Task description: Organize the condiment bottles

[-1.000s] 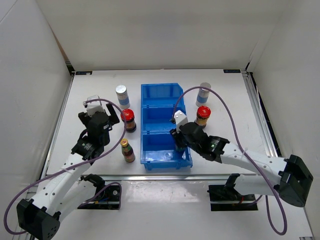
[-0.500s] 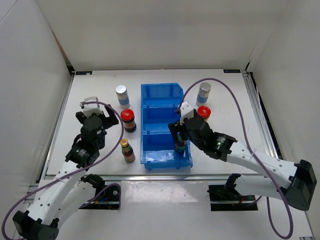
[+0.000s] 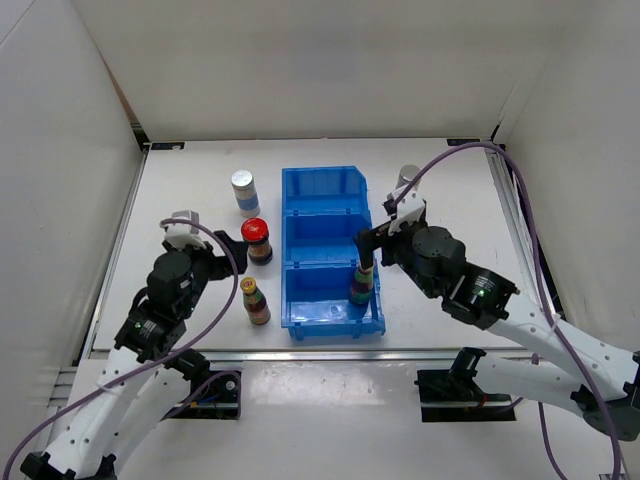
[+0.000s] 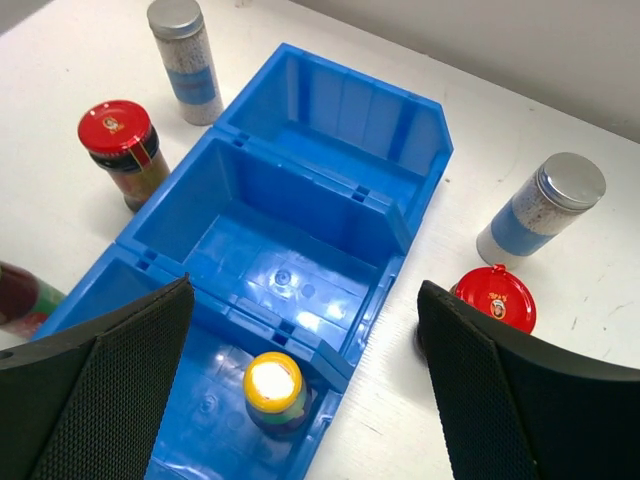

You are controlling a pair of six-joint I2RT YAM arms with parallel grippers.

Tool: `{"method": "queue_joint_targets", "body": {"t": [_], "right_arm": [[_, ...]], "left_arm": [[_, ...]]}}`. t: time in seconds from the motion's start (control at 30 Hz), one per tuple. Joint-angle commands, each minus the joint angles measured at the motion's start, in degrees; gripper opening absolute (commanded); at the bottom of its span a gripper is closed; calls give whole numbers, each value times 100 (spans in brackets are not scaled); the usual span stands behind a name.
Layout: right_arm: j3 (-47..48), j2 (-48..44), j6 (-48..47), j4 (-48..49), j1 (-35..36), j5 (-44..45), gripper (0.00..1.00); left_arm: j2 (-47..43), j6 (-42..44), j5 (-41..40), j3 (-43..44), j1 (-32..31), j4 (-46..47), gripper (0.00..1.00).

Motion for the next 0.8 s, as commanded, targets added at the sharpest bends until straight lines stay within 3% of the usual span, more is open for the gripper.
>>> {"method": "queue_joint_targets", "body": {"t": [0.0,0.23,0.63,0.77], "right_arm": [[181,57,-202,-1,16,144,96],[76,118,-202,52,16,92,96],[23,66,-140,-54,16,153,96],[23,66,-140,-54,16,206,96]], "left_arm": [[39,-383,698,-389,-92,-212,100],[689,65,1208,-477,-364,122,100],[636,-39,1208,-539,-426,35,100],[829,-93,1138,-539,-426,-106,94]]}}
